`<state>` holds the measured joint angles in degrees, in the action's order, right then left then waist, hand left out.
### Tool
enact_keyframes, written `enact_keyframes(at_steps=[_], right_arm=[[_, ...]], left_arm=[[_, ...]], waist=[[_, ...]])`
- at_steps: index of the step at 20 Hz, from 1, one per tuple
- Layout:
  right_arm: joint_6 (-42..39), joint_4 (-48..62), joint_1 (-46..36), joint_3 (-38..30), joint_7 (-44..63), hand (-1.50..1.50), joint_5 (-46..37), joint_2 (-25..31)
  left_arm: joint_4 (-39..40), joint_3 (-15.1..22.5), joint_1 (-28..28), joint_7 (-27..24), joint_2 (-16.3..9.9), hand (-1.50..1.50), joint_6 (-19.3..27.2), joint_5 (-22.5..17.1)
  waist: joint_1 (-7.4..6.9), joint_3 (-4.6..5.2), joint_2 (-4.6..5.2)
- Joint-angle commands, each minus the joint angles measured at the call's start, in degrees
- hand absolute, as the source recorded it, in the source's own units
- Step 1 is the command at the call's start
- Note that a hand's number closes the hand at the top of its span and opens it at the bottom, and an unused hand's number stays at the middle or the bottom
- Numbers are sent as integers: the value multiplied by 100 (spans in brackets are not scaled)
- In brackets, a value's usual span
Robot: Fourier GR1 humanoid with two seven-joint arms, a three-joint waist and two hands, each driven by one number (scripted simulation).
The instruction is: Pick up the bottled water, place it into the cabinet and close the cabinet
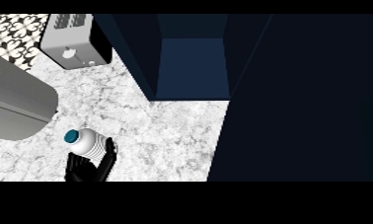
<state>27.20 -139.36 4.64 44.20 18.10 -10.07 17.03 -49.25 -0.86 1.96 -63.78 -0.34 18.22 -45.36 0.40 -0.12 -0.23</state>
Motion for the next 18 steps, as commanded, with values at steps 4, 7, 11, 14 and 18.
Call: enact_keyframes(at_steps=[4,7,11,14,18], right_arm=[[-55,-735,306,81,211,-150,-392,295],[-24,-521,-196,-115,462,-150,-377,71],[51,-337,-78,34,31,-150,-194,151],[99,-375,-77,226,170,-150,-362,129],[174,-719,-17,283,428,-150,-576,139]], left_arm=[[294,-204,-465,-387,-9,150,-587,-11],[208,180,-363,-269,-8,150,-742,238],[322,1155,-565,1041,-848,150,-1480,869],[20,1547,-664,1425,-877,150,-1780,1049],[-115,1473,-984,1632,-931,150,-1796,1125]], waist=[[14,19,11],[-9,20,14],[177,21,1],[77,17,-14],[34,17,-1]])
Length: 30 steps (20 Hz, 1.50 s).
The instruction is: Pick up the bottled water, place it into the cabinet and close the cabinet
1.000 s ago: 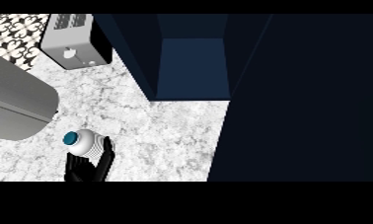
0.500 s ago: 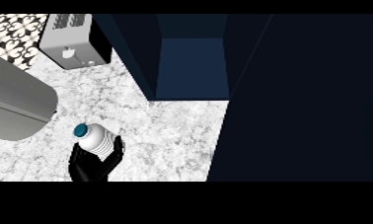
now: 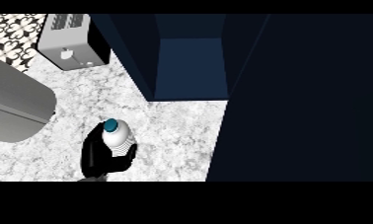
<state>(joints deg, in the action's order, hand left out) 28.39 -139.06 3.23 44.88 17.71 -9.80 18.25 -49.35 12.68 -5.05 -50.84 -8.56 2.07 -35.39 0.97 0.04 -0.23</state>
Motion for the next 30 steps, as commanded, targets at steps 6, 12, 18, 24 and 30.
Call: enact_keyframes(at_steps=[6,12,18,24,30], right_arm=[[185,-659,-30,376,775,-150,-900,-122],[135,-682,82,267,575,-150,-711,129],[312,-714,135,747,677,-150,-1099,4],[112,-535,-299,-202,648,-150,-350,-24],[153,-824,290,369,290,-150,-658,250]], left_arm=[[-1487,383,347,1081,-228,150,52,231],[-2609,643,691,1892,-142,150,287,171],[-3388,704,296,2477,-46,150,1097,558],[-3781,1031,-460,3255,512,150,2115,1133],[-3624,957,-1017,3663,785,150,2379,1391]], waist=[[-79,-2,-4],[-83,-5,-5],[-49,-2,-16],[-62,-5,5],[-7,-6,-4]])
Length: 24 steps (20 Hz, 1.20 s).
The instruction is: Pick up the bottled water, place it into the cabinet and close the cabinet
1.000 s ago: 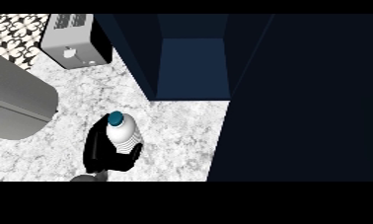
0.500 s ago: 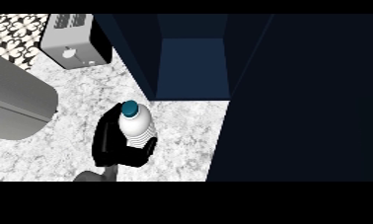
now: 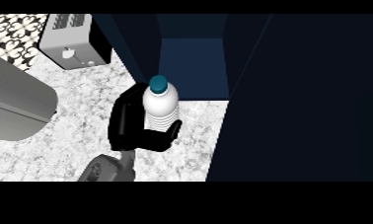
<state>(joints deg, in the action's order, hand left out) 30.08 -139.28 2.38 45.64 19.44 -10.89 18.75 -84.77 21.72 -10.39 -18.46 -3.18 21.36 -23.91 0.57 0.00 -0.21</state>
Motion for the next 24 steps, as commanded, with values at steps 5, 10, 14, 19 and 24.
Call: enact_keyframes(at_steps=[5,10,14,19,24], right_arm=[[-115,-740,90,-149,349,-150,-148,174],[-58,-1030,291,128,383,-150,-381,276],[-81,-464,112,26,-61,-150,-202,93],[75,-798,533,304,-13,-150,-432,262],[16,-781,599,171,-337,-150,-71,351]], left_arm=[[91,-137,-1169,765,287,150,698,506],[1196,-473,-1807,436,315,150,714,426],[2110,-812,-2484,275,316,150,673,415],[2600,-1046,-2926,418,223,150,617,653],[3615,-957,-3559,262,317,150,1013,754]], waist=[[-13,0,10],[54,3,12],[56,3,33],[69,4,21],[113,1,38]])
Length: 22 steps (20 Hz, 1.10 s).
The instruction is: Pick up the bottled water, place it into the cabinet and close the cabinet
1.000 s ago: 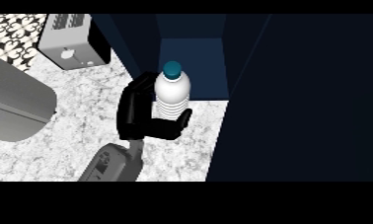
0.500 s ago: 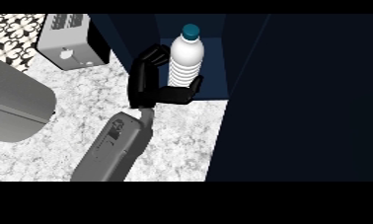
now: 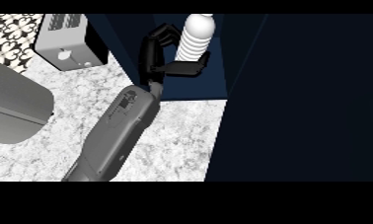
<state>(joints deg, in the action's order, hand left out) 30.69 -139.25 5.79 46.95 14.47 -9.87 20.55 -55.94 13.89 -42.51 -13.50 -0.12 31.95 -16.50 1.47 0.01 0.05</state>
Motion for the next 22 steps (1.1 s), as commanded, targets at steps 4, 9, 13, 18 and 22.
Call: enact_keyframes(at_steps=[4,9,13,18,22], right_arm=[[30,-704,489,281,-47,-150,-340,245],[-11,-491,-114,-46,247,-150,-163,-39],[-93,-321,-157,-78,32,-150,110,56],[20,-597,441,405,-292,-150,-190,244],[-45,-502,116,12,-93,-150,32,167]], left_arm=[[1176,-306,-774,-107,10,150,237,151],[2205,-200,-1258,-584,12,150,539,-60],[3125,-465,-1477,-918,10,150,590,355],[3665,-767,-1838,-917,-86,150,635,322],[4123,-923,-1873,-1261,11,150,609,239]], waist=[[6,0,-4],[92,4,35],[142,0,86],[181,0,53],[179,5,92]])
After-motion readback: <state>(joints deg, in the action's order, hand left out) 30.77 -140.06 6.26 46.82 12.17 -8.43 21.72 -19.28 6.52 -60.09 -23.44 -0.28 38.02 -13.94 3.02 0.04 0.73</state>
